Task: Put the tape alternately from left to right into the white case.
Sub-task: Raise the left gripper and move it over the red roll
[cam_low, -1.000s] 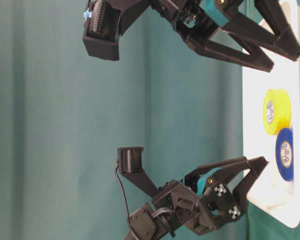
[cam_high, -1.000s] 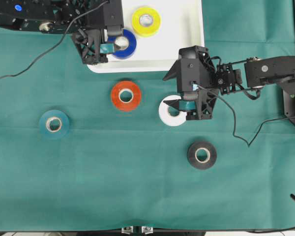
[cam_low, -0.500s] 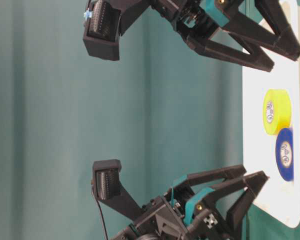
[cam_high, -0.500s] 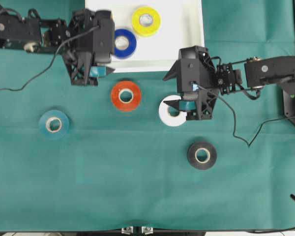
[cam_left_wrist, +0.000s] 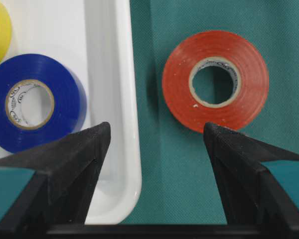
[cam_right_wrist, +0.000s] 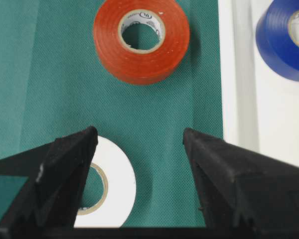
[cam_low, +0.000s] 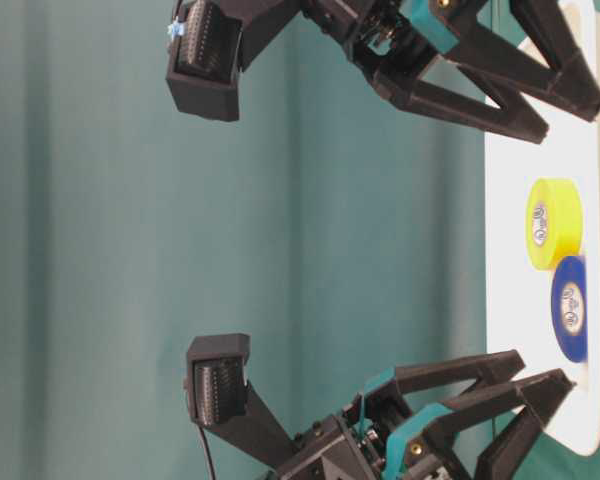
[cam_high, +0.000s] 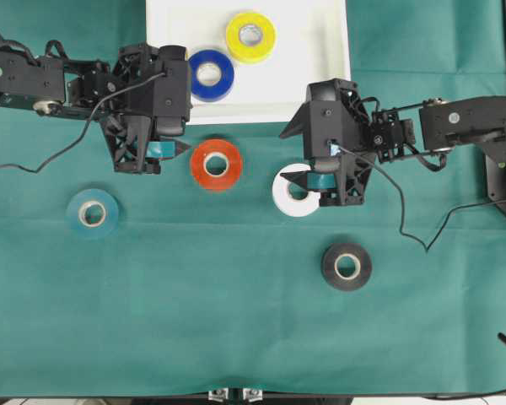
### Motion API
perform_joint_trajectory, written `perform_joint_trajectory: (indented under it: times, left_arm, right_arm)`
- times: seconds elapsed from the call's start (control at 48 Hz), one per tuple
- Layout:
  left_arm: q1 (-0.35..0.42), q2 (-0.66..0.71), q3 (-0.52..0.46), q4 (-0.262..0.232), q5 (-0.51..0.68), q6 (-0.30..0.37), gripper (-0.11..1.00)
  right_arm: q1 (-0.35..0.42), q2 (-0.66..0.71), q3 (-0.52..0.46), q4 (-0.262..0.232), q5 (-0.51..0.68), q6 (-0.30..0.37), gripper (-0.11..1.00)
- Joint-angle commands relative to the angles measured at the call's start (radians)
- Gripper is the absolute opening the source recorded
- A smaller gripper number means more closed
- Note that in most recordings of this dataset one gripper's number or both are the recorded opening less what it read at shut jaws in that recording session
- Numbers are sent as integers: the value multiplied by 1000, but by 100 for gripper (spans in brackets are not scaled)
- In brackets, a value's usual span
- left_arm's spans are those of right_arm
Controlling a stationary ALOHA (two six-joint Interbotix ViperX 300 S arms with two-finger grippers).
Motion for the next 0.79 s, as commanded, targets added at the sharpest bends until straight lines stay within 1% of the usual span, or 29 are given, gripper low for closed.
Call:
perform_joint_trajectory:
  times: [0.0, 0.229, 0.542, 0.771]
  left_arm:
    - [-3, -25, 6, -2, -3, 0, 92]
    - [-3, -25, 9, -2, -3, -2, 92]
    - [-3, -25, 8, -3, -3, -2, 92]
    - [-3, -23, 8, -2, -3, -2, 92]
  right_arm:
    - [3, -9, -8, -3, -2, 0, 77]
    - [3, -9, 23, 3, -2, 5, 77]
    - [11, -9, 60, 5, -5, 78, 77]
    - [11, 15, 67, 5, -21, 83, 77]
